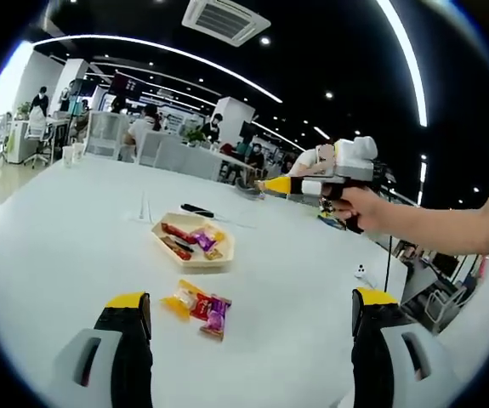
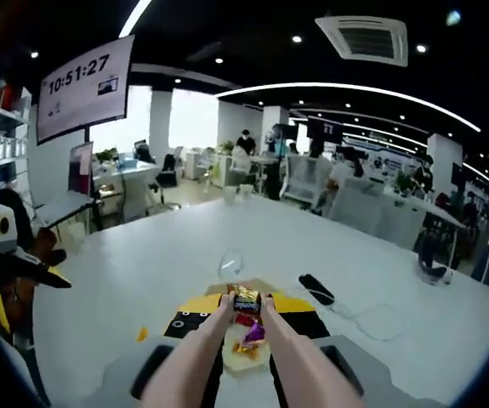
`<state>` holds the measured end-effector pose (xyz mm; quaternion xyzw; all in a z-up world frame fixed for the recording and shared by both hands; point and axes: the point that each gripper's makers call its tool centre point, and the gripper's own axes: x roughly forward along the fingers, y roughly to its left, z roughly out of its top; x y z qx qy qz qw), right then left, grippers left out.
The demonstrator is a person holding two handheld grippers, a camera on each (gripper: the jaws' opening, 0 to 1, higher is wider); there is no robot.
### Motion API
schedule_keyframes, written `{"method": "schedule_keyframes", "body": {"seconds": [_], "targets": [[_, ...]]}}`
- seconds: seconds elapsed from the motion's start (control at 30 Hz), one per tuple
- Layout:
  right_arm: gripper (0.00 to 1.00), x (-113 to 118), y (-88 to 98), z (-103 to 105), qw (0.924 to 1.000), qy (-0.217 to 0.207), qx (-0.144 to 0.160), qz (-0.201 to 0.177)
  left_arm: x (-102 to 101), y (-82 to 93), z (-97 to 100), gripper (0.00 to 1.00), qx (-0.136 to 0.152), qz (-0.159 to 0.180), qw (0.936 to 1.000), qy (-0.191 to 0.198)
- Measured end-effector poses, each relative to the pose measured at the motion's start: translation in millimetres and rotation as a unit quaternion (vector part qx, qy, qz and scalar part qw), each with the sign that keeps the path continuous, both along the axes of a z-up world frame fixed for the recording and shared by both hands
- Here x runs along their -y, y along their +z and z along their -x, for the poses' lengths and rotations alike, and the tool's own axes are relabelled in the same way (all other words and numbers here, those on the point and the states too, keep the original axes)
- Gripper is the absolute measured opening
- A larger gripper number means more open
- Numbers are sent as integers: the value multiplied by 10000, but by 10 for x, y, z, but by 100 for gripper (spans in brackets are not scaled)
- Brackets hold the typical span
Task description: Place the target food into the container with the food tongs after gripping and lifting it, then release it inside without dropping or visibly crushing the food.
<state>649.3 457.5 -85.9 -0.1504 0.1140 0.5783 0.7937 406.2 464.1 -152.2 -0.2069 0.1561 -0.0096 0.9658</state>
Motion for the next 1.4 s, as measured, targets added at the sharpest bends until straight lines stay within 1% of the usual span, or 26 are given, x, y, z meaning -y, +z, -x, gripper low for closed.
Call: {"method": "schedule_keyframes", "body": {"seconds": [0.07,0.2,0.23,0.3,0.37,0.4,0.43,0.5,0.57,0.67,0.73,0.8,0.9,0.97,1.03,1.07,1.1,1.17,1.27,1.33,1.4], "targets": [[18,-23,16,-41,9999,-72,-64,-39,32,-47,25,99,-146,-19,9999,-77],[18,-54,20,-81,9998,-111,-96,-99,35,19,54,99,-54,-97,9999,-52],[18,-100,19,-97,9997,-150,-117,-162,-33,34,118,99,-15,-65,9999,107],[19,-144,30,-129,9996,-157,-81,-197,-90,0,141,99,4,-27,9998,190],[19,-135,39,-136,9995,-184,-113,-222,-119,-64,158,99,-124,32,9997,210],[19,-130,44,-142,9994,-216,-121,-251,-119,-66,174,99,-186,24,9996,200],[19,-132,39,-144,9990,-254,-183,-314,-118,-45,181,99,-174,-5,9997,197],[19,-147,-27,-158,9989,-299,-216,-296,-150,21,233,99,-132,-140,9995,234],[19,-158,-67,-158,9985,-329,-277,-324,-184,16,248,99,-106,-108,9994,298],[19,-159,-74,-166,9984,-367,-248,-349,-210,-37,220,99,-104,-29,9994,327],[19,-150,-88,-185,9973,-462,-393,-419,-178,-59,199,99,-218,-5,9995,242],[19,-159,-109,-189,9975,-465,-377,-383,-152,9,181,99,-133,-118,9997,182],[19,-176,-113,-184,9976,-468,-354,-371,-156,22,166,99,-91,-100,9997,187],[19,-202,-94,-197,9977,-468,-310,-392,-181,-19,124,99,-55,-22,9998,206],[19,-209,-90,-204,9972,-513,-365,-405,-176,-55,97,99,-99,25,9998,154],[20,-219,-102,-212,9970,-531,-401,-402,-165,-56,96,99,-132,14,9999,107],[20,-233,-113,-216,9968,-542,-430,-393,-155,-27,98,99,-102,-37,9999,54],[20,-257,-123,-211,9975,-492,-383,-345,-164,16,117,99,-35,-25,10000,61],[22,-291,-118,-239,9973,-497,-366,-404,-173,-13,141,99,-42,-2,10000,77],[23,-317,-116,-230,9970,-456,-440,-449,-174,-75,176,99,-114,42,9999,104],[24,-335,-133,-222,9973,-445,-413,-424,-167,-73,207,99,-110,45,9999,118]]}}
